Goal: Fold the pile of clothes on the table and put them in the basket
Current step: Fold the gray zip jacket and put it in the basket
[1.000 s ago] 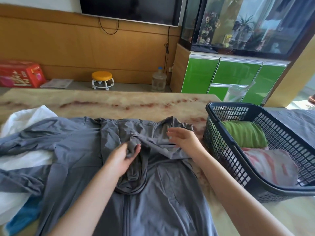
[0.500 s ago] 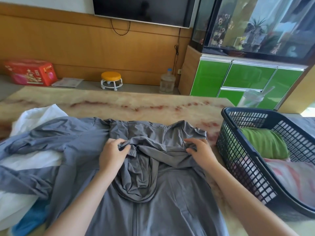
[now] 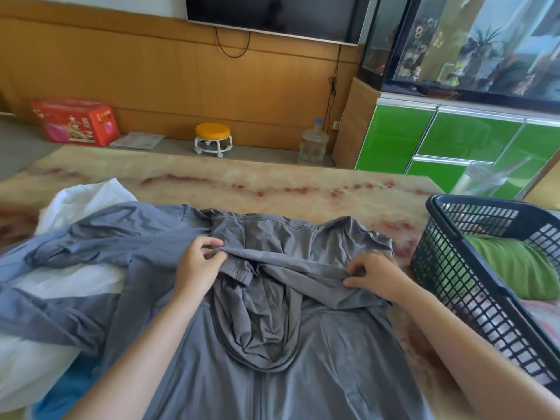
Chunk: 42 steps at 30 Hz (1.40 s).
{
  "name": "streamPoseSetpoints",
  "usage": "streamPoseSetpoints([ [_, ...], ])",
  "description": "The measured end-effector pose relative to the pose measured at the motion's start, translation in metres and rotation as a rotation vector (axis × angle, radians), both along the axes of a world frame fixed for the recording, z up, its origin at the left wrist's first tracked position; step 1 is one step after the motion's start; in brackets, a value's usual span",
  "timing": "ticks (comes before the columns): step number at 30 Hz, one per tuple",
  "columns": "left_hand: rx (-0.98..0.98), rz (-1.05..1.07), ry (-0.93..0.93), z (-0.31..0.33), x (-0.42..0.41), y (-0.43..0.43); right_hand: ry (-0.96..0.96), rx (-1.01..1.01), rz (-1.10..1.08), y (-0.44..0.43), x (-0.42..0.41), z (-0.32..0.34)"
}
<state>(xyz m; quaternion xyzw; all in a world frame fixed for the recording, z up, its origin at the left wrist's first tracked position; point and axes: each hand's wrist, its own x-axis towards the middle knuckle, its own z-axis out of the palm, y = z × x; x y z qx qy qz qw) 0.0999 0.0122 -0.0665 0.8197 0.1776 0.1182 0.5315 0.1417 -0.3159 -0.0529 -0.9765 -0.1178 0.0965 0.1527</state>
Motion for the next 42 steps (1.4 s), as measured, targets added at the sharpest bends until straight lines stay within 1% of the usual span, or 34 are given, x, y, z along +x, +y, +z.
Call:
streamPoseSetpoints([
  [1,-0.110,0.043,0.009,0.003,0.001,0.002,-0.007,0.076,-0.019,0.000,-0.001,-0.003],
  [2,-0.260,0.082,0.027,0.004,0.003,0.005,-0.010,0.223,-0.057,-0.001,-0.001,-0.005],
  [4,-0.558,0.135,0.088,0.011,0.008,0.012,0.027,0.580,-0.145,0.001,0.003,0.004],
  [5,-0.661,0.153,0.109,0.015,0.012,0.017,0.063,0.729,-0.182,0.003,0.007,0.011],
  [6,-0.728,0.170,0.124,0.018,0.018,0.023,0.094,0.832,-0.209,0.006,0.014,0.017],
  [7,-0.766,0.187,0.137,0.021,0.024,0.028,0.097,0.871,-0.223,0.011,0.021,0.024],
  [8,-0.746,0.208,0.127,0.022,0.030,0.031,0.073,0.849,-0.214,0.017,0.029,0.029],
  [9,-0.631,0.239,0.087,0.022,0.036,0.033,0.027,0.789,-0.193,0.025,0.038,0.031],
  [11,-0.222,0.287,-0.052,0.021,0.049,0.036,-0.064,0.610,-0.150,0.037,0.057,0.026],
  [12,-0.046,0.275,-0.087,0.020,0.054,0.039,-0.077,0.498,-0.133,0.042,0.064,0.022],
  [13,0.075,0.244,-0.077,0.019,0.058,0.041,-0.064,0.393,-0.114,0.046,0.068,0.019],
  [14,0.162,0.203,-0.018,0.015,0.064,0.046,-0.046,0.320,-0.104,0.047,0.069,0.016],
  [16,0.394,0.089,0.155,0.006,0.068,0.047,-0.050,0.285,-0.134,0.041,0.064,0.014],
  [18,0.575,-0.042,0.278,-0.004,0.063,0.041,-0.046,0.341,-0.154,0.029,0.051,0.012],
  [20,0.706,-0.106,0.307,-0.012,0.054,0.034,0.051,0.416,-0.104,0.016,0.035,0.015],
  [21,0.752,-0.096,0.286,-0.016,0.051,0.033,0.101,0.387,-0.063,0.010,0.027,0.016],
  [24,0.754,0.015,0.126,-0.021,0.051,0.039,0.095,0.097,0.015,-0.004,0.021,0.009],
  [25,0.732,0.046,0.076,-0.019,0.051,0.041,0.065,0.059,0.001,-0.007,0.025,0.005],
  [26,0.704,0.061,0.037,-0.018,0.052,0.042,-0.002,0.057,-0.044,-0.008,0.029,0.001],
  [27,0.685,0.071,0.019,-0.014,0.053,0.043,-0.109,0.085,-0.108,-0.006,0.033,0.000],
  [29,0.711,0.112,0.021,-0.009,0.055,0.044,-0.297,0.262,-0.204,0.004,0.042,0.006],
  [30,0.750,0.137,0.044,-0.007,0.056,0.042,-0.320,0.349,-0.244,0.013,0.047,0.015],
  [31,0.794,0.155,0.078,-0.006,0.056,0.039,-0.307,0.379,-0.293,0.021,0.053,0.022],
  [32,0.829,0.165,0.115,-0.005,0.055,0.035,-0.282,0.327,-0.335,0.029,0.061,0.028],
  [33,0.839,0.159,0.138,-0.004,0.054,0.030,-0.242,0.216,-0.371,0.035,0.068,0.030],
  [34,0.830,0.128,0.136,-0.004,0.054,0.024,-0.217,0.106,-0.391,0.039,0.073,0.028],
  [35,0.813,0.069,0.099,-0.004,0.053,0.017,-0.201,0.041,-0.393,0.041,0.076,0.026],
  [36,0.789,-0.009,0.043,-0.005,0.052,0.008,-0.199,0.019,-0.370,0.040,0.076,0.022],
  [38,0.734,-0.172,-0.051,-0.006,0.049,-0.013,-0.228,0.093,-0.326,0.033,0.066,0.015],
  [40,0.670,-0.308,-0.112,-0.004,0.043,-0.037,-0.273,0.242,-0.330,0.022,0.043,0.011],
  [42,0.619,-0.446,-0.119,-0.002,0.038,-0.064,-0.302,0.359,-0.354,0.012,0.011,0.003],
])
